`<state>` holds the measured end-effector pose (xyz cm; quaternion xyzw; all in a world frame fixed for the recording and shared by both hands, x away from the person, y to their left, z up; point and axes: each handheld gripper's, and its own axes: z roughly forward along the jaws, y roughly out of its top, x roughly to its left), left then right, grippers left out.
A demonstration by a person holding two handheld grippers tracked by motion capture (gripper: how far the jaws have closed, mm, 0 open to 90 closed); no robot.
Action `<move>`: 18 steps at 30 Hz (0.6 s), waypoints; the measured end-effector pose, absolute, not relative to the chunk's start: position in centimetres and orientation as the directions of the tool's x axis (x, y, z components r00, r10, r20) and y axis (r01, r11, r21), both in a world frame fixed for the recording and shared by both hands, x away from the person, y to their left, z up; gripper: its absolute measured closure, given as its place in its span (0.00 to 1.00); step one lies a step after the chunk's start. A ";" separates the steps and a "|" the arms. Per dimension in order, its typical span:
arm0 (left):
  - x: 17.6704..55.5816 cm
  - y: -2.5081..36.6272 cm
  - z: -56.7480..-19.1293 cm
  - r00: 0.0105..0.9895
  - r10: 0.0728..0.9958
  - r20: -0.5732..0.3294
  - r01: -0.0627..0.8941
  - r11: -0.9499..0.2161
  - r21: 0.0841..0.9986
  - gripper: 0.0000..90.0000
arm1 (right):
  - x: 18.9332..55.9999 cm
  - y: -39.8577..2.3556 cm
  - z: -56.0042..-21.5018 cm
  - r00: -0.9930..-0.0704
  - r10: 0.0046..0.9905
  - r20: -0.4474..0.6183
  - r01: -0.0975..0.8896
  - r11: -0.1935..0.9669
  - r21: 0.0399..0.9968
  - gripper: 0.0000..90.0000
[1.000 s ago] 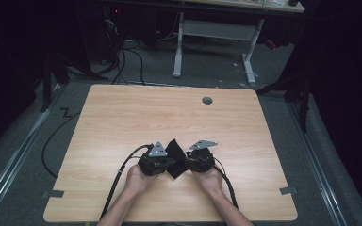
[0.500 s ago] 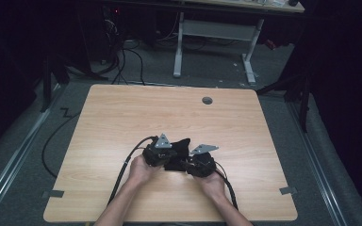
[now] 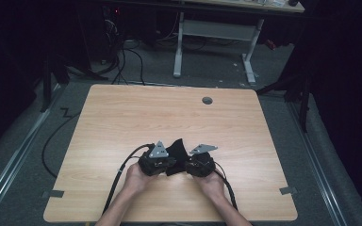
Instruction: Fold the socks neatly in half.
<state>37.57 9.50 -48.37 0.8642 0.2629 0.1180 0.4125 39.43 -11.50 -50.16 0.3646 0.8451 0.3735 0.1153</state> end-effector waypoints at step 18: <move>39.8 10.2 -49.3 0.795 0.606 -0.030 0.397 -0.481 0.782 0.90 | 40.5 -11.2 -50.4 -0.666 0.739 0.105 0.554 0.395 0.733 0.61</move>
